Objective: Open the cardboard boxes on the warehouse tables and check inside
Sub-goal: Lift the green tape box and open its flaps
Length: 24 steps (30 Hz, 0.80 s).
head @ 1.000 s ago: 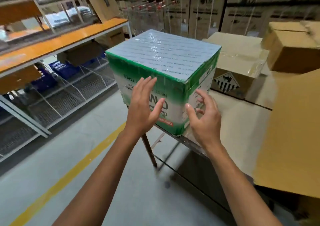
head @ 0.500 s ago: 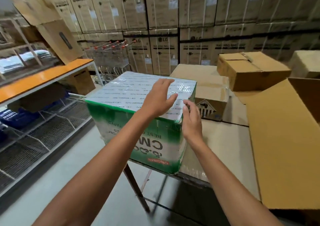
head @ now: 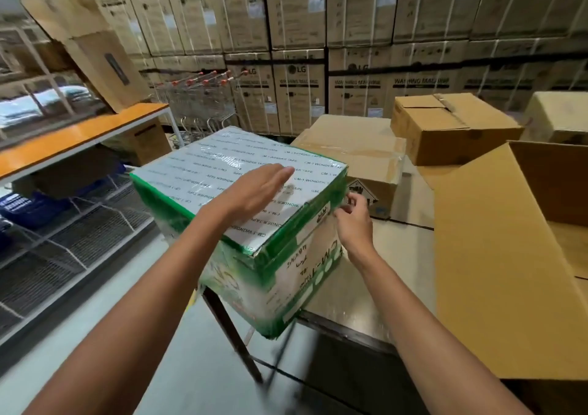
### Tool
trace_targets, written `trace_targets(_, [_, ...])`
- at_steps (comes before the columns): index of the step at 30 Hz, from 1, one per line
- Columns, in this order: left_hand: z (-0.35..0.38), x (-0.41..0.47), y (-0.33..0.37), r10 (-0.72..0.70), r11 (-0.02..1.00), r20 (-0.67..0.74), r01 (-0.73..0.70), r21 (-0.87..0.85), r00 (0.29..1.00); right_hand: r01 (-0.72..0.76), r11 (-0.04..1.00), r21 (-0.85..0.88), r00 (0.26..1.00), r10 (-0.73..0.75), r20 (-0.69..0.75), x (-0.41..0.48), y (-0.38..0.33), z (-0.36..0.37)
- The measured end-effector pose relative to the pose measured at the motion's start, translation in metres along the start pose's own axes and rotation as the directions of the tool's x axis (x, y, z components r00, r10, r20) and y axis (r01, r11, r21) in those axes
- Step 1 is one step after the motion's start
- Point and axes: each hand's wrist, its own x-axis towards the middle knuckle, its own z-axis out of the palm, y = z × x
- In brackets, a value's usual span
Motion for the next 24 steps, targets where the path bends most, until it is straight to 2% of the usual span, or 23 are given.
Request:
trace_targets(2, [-0.001,0.001,0.005,-0.055,0.997,-0.029,0.057,0.051,0.998,-0.083,0.996,-0.044,0.995,0.086,0.060,0.016,0.012,-0.003])
trace_targets(4, [0.001,0.008,0.020,-0.133,0.974,-0.064,0.142,0.174,0.989,-0.166,0.980,-0.113,0.971,0.182,0.154,0.026,0.029,-0.002])
trace_targets(6, [0.013,0.019,0.046,-0.215,0.926,-0.061,0.223,0.305,0.975,-0.240,0.965,-0.107,0.936,0.259,0.238,0.025,0.050,0.000])
trace_targets(10, [0.062,0.031,0.071,-0.419,0.814,-0.079,0.413,0.409,0.905,-0.249,0.968,-0.019,0.927,0.243,0.286,0.020,0.102,0.006])
trace_targets(12, [0.078,0.029,0.065,-0.407,0.783,-0.146,0.427,0.452,0.902,-0.340,0.937,0.083,0.903,0.300,0.308,0.016,0.107,0.002])
trace_targets(15, [0.081,0.020,0.051,-0.316,0.778,-0.243,0.397,0.487,0.917,-0.356,0.935,-0.005,0.888,0.340,0.309,0.011,0.110,-0.011])
trace_targets(18, [0.080,0.002,0.038,-0.208,0.780,-0.267,0.324,0.535,0.941,-0.389,0.921,-0.016,0.873,0.374,0.315,0.005,0.123,-0.018])
trace_targets(21, [0.075,-0.022,0.026,-0.107,0.829,-0.315,0.260,0.495,0.943,-0.419,0.907,0.045,0.865,0.384,0.322,-0.010,0.123,-0.018])
trace_targets(24, [0.066,-0.037,0.017,-0.093,0.877,-0.377,0.256,0.408,0.922,-0.380,0.924,0.040,0.859,0.336,0.387,-0.018,0.121,-0.009])
